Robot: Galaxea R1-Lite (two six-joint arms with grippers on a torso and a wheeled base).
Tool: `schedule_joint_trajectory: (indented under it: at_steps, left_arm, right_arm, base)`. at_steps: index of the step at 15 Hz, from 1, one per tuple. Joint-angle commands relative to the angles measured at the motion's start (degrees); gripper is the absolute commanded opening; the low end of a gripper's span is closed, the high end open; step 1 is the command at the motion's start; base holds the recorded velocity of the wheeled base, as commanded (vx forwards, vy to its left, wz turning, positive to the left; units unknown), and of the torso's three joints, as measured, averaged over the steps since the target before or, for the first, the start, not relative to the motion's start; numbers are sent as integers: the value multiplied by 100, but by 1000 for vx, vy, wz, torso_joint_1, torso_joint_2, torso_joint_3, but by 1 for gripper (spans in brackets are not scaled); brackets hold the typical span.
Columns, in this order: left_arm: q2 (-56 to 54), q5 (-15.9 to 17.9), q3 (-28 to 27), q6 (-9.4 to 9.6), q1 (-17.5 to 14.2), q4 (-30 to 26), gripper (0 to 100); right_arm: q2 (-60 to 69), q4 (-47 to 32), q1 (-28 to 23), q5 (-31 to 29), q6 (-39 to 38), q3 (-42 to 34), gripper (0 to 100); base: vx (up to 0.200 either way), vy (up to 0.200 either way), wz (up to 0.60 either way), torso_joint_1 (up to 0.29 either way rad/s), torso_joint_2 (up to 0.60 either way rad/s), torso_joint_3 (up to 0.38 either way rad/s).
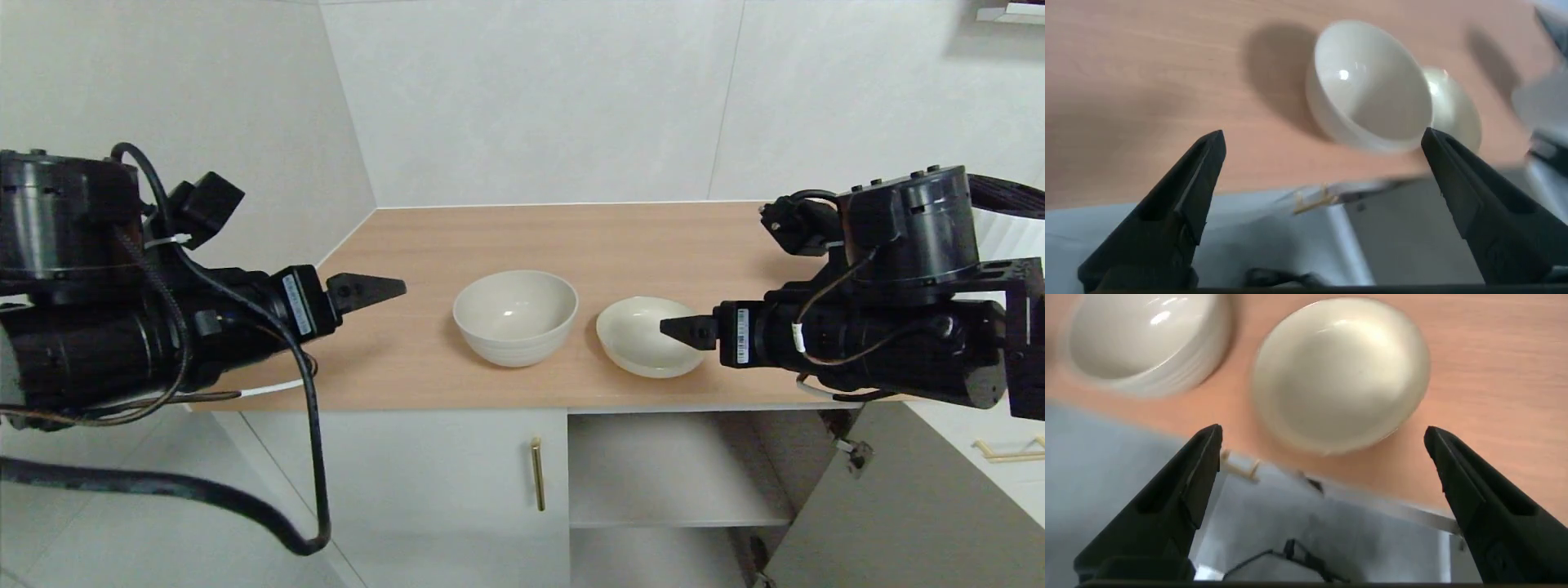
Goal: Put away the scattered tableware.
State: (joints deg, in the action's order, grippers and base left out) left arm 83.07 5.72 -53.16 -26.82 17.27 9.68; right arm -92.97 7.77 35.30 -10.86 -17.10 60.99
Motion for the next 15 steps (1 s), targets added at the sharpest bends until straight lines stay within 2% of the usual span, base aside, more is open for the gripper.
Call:
schedule_joint_trajectory:
  at_steps: [1, 3, 5, 6, 9, 10, 13, 15]
  left_arm:
    - [500, -141, -282, -447, 250, -19, 100]
    - [685, -132, -361, -746, 391, -10, 100]
    - [922, -132, -423, -781, 487, 16, 100]
    - [1080, -132, -467, -878, 496, 34, 100]
    - [1476, -141, -748, -1423, 514, 34, 100]
    - [1581, -150, -766, -1502, 602, 34, 100]
    - [1774, -176, -783, -1510, 654, 52, 100]
    - [1889, -185, -766, -1563, 654, 254, 100]
  right_arm:
    - [-389, -3, -129, -232, -118, 256, 100]
    - [-451, -3, -278, -259, -188, 343, 100]
    - [-503, -3, -358, -259, -197, 387, 100]
    - [-521, -3, -401, -259, -197, 396, 100]
    - [-565, 6, -410, -267, -197, 405, 100]
    - [-574, 6, -410, -267, -206, 405, 100]
    - [-574, 6, -410, -267, -206, 396, 100]
    - [-582, 6, -410, -267, -206, 396, 100]
  base:
    - [0, 0, 0, 0, 0, 0]
    - [0, 0, 0, 0, 0, 0]
    - [0, 0, 0, 0, 0, 0]
    - [0, 0, 0, 0, 0, 0]
    - [0, 0, 0, 0, 0, 0]
    - [0, 0, 0, 0, 0, 0]
    - [0, 0, 0, 0, 0, 0]
    - [0, 0, 0, 0, 0, 0]
